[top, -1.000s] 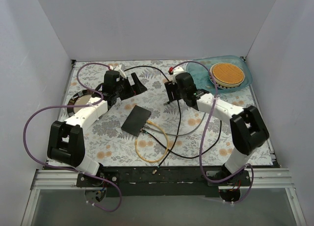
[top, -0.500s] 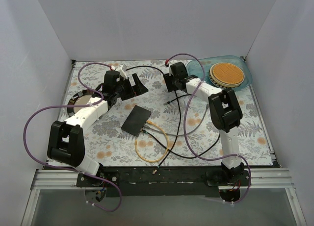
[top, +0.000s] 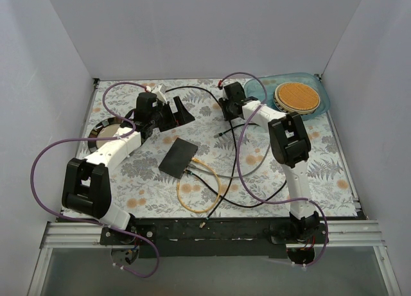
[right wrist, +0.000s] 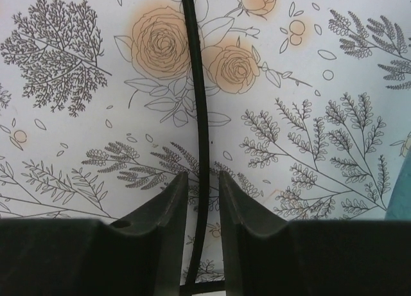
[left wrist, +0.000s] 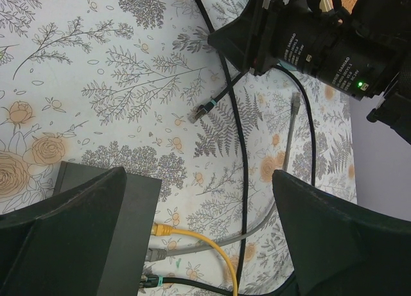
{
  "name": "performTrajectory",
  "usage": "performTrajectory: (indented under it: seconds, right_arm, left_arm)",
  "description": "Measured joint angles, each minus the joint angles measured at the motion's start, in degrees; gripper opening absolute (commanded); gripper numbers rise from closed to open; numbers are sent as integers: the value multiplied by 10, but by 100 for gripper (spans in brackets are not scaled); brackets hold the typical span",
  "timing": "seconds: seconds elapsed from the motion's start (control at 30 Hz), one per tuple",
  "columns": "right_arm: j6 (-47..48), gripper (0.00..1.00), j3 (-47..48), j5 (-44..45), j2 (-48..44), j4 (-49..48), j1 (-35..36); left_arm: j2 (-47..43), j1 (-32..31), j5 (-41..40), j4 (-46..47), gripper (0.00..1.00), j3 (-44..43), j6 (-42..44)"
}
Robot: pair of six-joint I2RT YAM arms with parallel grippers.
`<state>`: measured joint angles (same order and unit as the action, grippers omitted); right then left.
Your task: Insert the plug into the switch port
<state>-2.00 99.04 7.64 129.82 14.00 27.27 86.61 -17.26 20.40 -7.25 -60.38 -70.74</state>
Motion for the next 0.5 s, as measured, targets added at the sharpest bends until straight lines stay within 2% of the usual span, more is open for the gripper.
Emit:
performTrajectory:
  seconds: [0.13,0.17,0.3,0.5]
  right_arm:
    - [-5,6,32,-7,18,16,-5]
    - [-6,2,43,-10,24,23,-6]
    - [-4,1,72,-13,38,48,-6]
    - [0,1,50,-19,27,29,-6]
  left_arm:
    - [0,0,1,0,98,0,0]
    - [0,0,1,0,98,0,0]
    - [0,0,1,0,98,0,0]
    - [-1,0,1,0,98,0,0]
